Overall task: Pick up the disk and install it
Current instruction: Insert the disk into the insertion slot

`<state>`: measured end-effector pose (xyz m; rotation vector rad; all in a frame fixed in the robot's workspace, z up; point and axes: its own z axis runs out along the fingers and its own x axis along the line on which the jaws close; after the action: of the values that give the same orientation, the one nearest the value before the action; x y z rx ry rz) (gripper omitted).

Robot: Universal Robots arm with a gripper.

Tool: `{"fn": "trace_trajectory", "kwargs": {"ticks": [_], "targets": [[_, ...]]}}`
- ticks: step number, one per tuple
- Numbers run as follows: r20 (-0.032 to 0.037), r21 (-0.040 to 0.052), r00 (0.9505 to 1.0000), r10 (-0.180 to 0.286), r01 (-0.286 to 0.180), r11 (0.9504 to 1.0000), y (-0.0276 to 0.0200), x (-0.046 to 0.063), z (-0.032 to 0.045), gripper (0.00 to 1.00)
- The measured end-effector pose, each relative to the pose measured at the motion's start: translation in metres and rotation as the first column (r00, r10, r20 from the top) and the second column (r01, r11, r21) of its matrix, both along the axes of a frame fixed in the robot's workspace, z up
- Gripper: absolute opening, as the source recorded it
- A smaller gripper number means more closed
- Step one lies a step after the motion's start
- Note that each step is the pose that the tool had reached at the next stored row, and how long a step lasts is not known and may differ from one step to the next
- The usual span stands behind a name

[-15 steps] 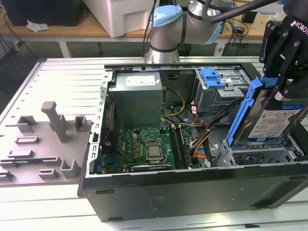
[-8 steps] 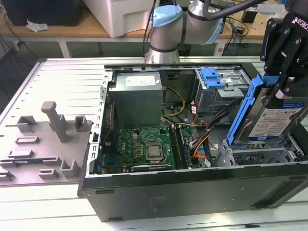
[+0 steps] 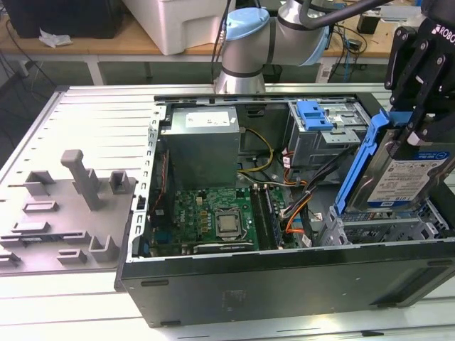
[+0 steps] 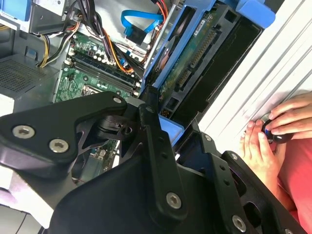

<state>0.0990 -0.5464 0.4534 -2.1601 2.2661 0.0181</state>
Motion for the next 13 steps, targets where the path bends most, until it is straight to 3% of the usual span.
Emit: {"fn": "trace_trajectory", "kwargs": {"ticks": [4, 13], "targets": [[-0.0066, -0.0001, 1.0, 0.0, 0.0, 1.0, 0.0, 0.0001, 0.0, 0.36], [-0.0071, -0.0002, 1.0, 0.0, 0.0, 1.0, 0.0002, 0.001, 0.0002, 0.36]]}}
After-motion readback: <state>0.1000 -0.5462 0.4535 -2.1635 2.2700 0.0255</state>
